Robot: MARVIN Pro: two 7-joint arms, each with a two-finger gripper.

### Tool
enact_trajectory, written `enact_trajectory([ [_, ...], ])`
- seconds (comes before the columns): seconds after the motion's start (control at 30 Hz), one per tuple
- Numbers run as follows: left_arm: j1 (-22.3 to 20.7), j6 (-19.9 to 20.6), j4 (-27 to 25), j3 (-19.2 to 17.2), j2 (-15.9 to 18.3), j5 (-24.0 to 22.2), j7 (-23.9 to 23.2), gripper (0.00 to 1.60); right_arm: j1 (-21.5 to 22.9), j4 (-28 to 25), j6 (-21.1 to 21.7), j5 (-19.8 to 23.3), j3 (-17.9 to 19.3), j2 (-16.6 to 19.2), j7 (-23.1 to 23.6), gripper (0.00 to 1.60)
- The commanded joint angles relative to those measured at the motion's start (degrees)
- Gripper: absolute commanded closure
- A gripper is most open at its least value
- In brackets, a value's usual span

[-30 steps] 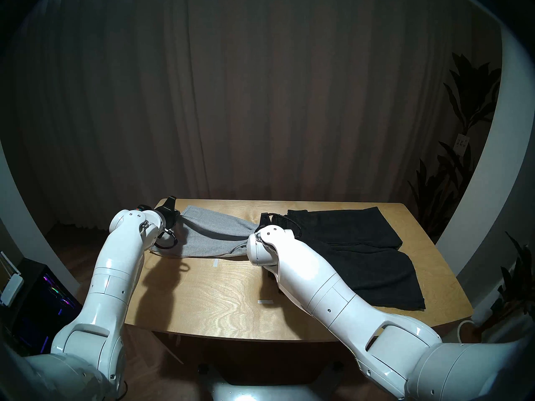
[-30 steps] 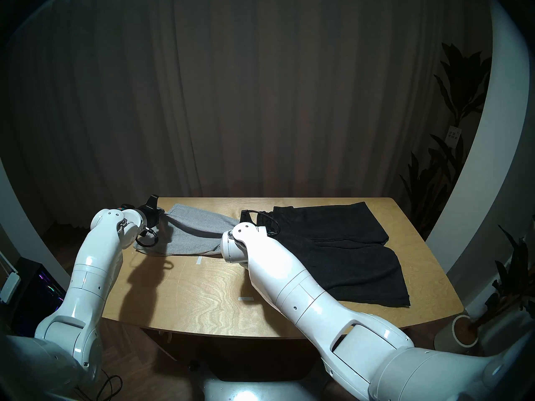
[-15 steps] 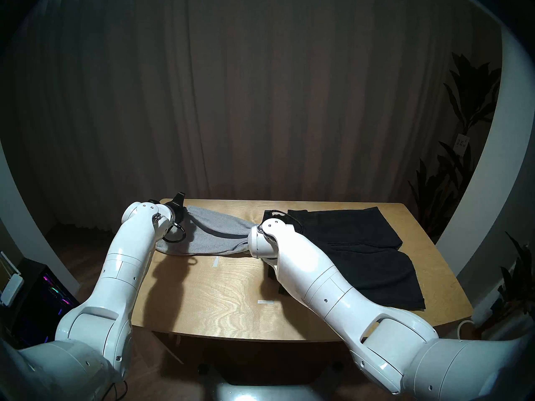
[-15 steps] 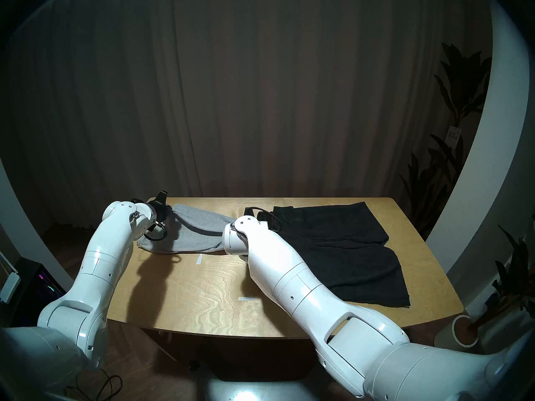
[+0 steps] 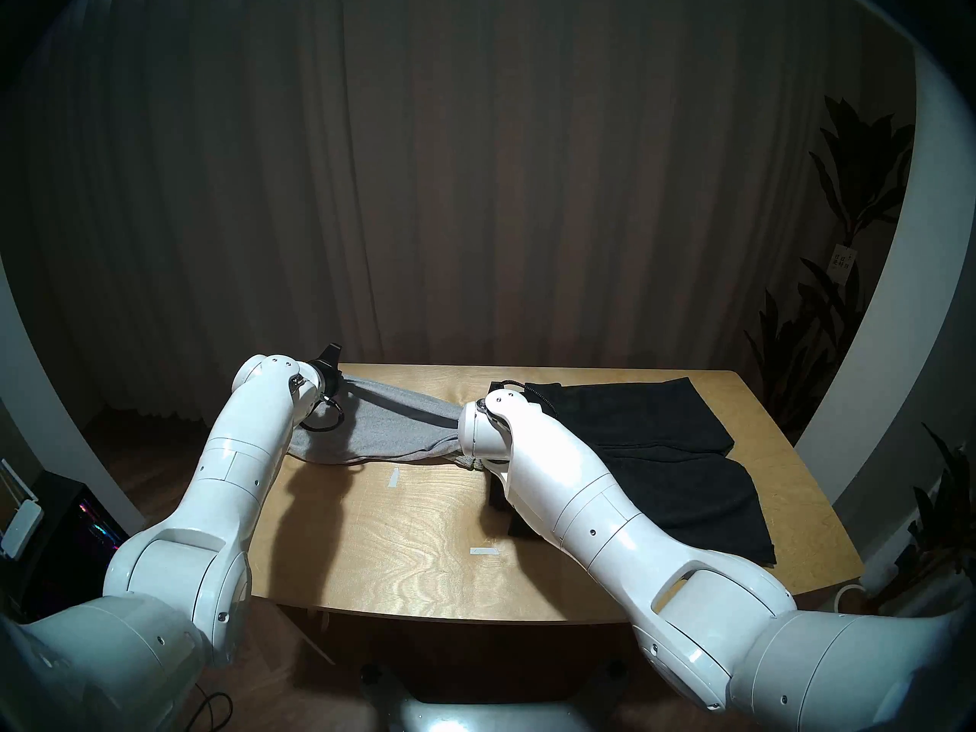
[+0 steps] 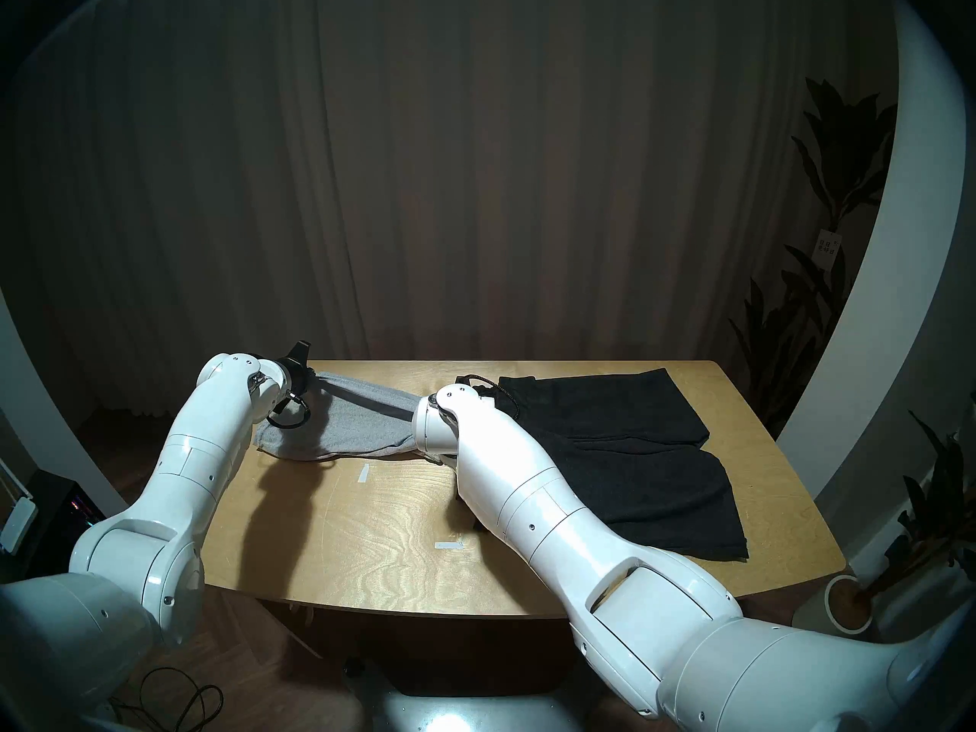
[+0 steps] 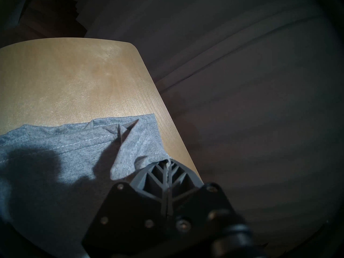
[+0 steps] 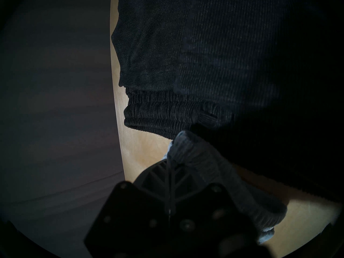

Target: Fold pants twice and stack them

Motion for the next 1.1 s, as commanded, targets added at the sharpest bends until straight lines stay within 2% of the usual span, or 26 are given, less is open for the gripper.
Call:
enact_trajectory([
  [0.0,-5.69,-0.58,1.52,0.48,-0.41,0.87,0.03,1.6,2.2,0.24,-0.13,0.4,0.65,-1.67,0.55,1.6],
  [0.67,-11.19,-1.72,9.97,3.28,-2.13,3.26,0.24,1.59,4.39,3.42,-0.67,2.81,2.11,-2.86,1.2,1.6],
  [0.7,-11.37,-1.76,10.25,3.37,-2.2,3.35,0.24,1.44,4.47,3.52,-0.69,2.9,2.17,-2.9,1.23,1.32],
  [0.73,-11.7,-1.85,10.75,3.53,-2.31,3.5,0.23,1.36,4.6,3.69,-0.72,3.06,2.26,-2.98,1.28,1.41],
  [0.77,-12.12,-1.97,11.37,3.75,-2.47,3.7,0.23,1.3,4.78,3.89,-0.77,3.27,2.38,-3.09,1.35,1.41],
  [0.8,-12.41,-2.05,11.8,3.89,-2.56,3.84,0.22,1.13,4.9,4.04,-0.79,3.41,2.46,-3.15,1.39,1.2],
  [0.83,-12.41,-2.05,11.8,3.89,-2.56,3.84,0.22,1.13,4.9,4.04,-0.79,3.41,2.46,-3.15,1.39,1.2],
  [0.9,-12.88,-2.16,12.44,4.12,-2.72,4.05,0.22,1.05,5.08,4.27,-0.84,3.64,2.58,-3.26,1.49,1.0],
  [0.97,-13.41,-2.31,13.11,4.34,-2.91,4.25,0.21,1.01,5.27,4.5,-0.88,3.88,2.7,-3.37,1.58,1.0],
  [1.03,-13.83,-2.45,13.75,4.58,-3.11,4.44,0.2,0.97,5.43,4.77,-0.92,4.12,2.82,-3.48,1.67,0.8],
  [1.07,-13.98,-2.52,14.02,4.71,-3.21,4.54,0.19,0.9,5.5,4.88,-0.94,4.22,2.86,-3.52,1.71,0.68],
])
